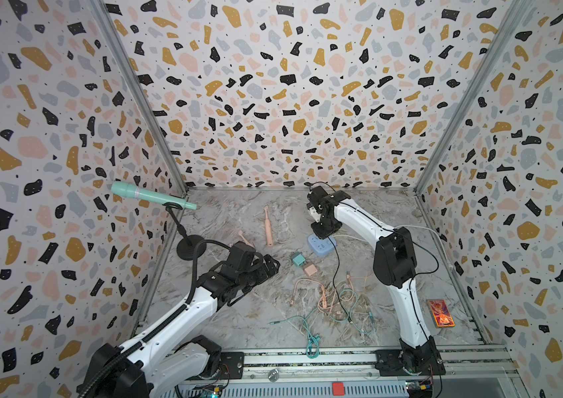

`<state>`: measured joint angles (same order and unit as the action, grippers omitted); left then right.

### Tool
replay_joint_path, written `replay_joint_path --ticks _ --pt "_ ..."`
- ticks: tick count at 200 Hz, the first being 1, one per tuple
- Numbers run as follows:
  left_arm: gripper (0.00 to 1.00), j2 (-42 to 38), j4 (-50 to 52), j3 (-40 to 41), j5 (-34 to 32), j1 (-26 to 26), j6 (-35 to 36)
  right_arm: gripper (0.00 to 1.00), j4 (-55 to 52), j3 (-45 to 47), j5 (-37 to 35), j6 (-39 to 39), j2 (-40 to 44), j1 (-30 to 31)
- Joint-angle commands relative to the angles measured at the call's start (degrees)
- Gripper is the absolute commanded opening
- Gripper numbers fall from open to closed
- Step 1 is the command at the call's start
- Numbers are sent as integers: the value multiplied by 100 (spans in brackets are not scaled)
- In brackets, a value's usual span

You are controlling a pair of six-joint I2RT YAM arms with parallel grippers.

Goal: Charge the electric toothbrush
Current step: Insert the plug into the socket.

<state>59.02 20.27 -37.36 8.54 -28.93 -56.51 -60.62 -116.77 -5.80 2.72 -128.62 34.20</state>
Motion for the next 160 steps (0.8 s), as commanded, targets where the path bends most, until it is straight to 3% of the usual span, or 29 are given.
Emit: replay_joint_path --ticks 1,32,89,160 --pt "100 -157 175 -158 82 28 148 0 -298 349 -25 131 497 142" --pt "99 -277 185 -74 166 27 112 0 -232 678 64 104 695 304" --pt "100 -307 196 -25 227 25 132 0 -371 323 274 -17 -143 32" --pt "100 -109 183 4 403 28 181 0 -353 227 397 -64 -573 -79"
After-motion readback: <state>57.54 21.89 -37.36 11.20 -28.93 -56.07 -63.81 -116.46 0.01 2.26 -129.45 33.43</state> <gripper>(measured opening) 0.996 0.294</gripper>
